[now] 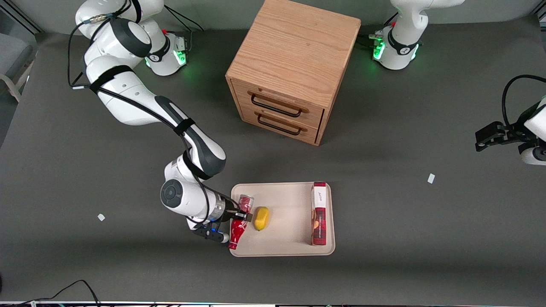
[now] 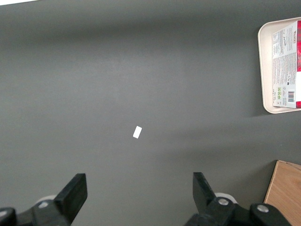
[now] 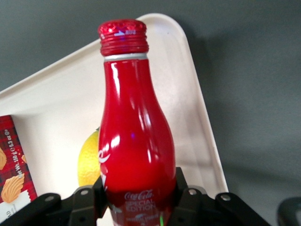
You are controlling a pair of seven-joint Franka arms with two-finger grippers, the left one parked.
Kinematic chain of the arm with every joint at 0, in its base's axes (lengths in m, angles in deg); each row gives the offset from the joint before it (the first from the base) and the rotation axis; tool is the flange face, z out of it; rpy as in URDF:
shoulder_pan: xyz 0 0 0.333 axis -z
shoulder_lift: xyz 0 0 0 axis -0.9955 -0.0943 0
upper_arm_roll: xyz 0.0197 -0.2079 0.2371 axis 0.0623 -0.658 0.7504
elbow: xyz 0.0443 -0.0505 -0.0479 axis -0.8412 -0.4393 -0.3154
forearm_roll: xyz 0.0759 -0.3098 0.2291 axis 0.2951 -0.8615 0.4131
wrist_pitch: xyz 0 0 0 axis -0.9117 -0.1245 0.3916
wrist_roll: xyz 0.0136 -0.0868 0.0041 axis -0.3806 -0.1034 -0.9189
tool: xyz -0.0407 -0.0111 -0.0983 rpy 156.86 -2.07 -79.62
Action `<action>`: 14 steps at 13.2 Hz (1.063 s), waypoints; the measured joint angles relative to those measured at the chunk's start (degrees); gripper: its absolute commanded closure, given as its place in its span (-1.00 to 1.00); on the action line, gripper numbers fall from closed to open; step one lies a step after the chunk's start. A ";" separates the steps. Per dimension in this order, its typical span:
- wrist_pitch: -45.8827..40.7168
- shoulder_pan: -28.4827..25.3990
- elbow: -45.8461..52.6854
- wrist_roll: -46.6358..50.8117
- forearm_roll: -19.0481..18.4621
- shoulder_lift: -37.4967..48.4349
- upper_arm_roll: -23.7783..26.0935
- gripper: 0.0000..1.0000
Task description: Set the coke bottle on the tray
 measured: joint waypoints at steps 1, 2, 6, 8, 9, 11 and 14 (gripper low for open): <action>0.01 -0.02 0.02 0.03 -0.01 -0.14 -0.01 -1.00; 0.01 -0.01 0.09 0.04 -0.02 -0.13 -0.02 -1.00; 0.02 -0.02 0.87 0.04 -0.34 -0.02 -0.02 -1.00; -1.40 0.04 1.00 0.04 -1.57 1.08 0.00 -1.00; -3.50 0.07 0.88 0.04 -2.06 2.64 0.01 -1.00; -11.32 0.68 0.40 0.04 -3.31 8.45 -0.16 -1.00; -30.20 3.26 0.02 -0.13 -4.78 22.47 -0.67 -1.00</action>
